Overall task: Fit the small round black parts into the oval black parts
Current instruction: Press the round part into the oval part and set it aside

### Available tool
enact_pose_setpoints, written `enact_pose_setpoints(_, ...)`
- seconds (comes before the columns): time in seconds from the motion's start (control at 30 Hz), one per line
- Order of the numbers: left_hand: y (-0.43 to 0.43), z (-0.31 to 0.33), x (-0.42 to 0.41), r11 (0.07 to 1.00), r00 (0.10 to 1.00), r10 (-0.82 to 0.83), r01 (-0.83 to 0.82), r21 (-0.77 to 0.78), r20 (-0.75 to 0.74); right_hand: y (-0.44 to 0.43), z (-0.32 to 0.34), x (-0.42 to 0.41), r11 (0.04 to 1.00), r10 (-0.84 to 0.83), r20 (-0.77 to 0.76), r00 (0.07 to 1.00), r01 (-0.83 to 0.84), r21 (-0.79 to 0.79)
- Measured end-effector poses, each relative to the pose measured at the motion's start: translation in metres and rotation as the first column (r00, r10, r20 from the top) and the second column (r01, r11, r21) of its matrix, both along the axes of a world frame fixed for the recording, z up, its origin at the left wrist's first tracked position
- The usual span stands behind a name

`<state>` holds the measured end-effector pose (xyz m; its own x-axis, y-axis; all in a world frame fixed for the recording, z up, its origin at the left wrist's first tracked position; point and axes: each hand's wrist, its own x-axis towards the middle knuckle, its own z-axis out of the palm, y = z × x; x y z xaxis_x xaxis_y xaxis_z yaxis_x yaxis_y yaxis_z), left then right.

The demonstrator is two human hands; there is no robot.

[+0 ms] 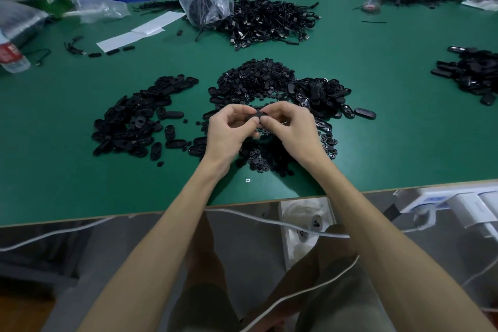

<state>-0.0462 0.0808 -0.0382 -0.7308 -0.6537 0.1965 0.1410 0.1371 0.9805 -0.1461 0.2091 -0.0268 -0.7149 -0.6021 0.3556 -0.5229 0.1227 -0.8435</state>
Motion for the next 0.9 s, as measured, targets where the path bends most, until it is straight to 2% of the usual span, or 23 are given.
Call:
enact_pose_setpoints(0.27, -0.0006, -0.0001, 0.0002, 0.995, 0.999, -0.042, 0.044, -0.087, 0.025, 0.003, -0.0021, -0.0029, 0.999, 0.009, 0.033, 0.999, -0.007, -0.046)
enact_pose_setpoints(0.57, 0.0003, -0.0023, -0.0048, 0.978, 0.993, 0.05, -0.027, -0.207, 0.103, 0.001, -0.0012, 0.0023, 1.0, 0.007, 0.038, 0.999, -0.006, -0.016)
enact_pose_setpoints(0.9, 0.0024, 0.0013, -0.0036, 0.973, 0.994, 0.021, 0.004, -0.232, 0.105, 0.0017, -0.0016, 0.0014, 1.0, 0.023, 0.061, 0.998, -0.023, -0.013)
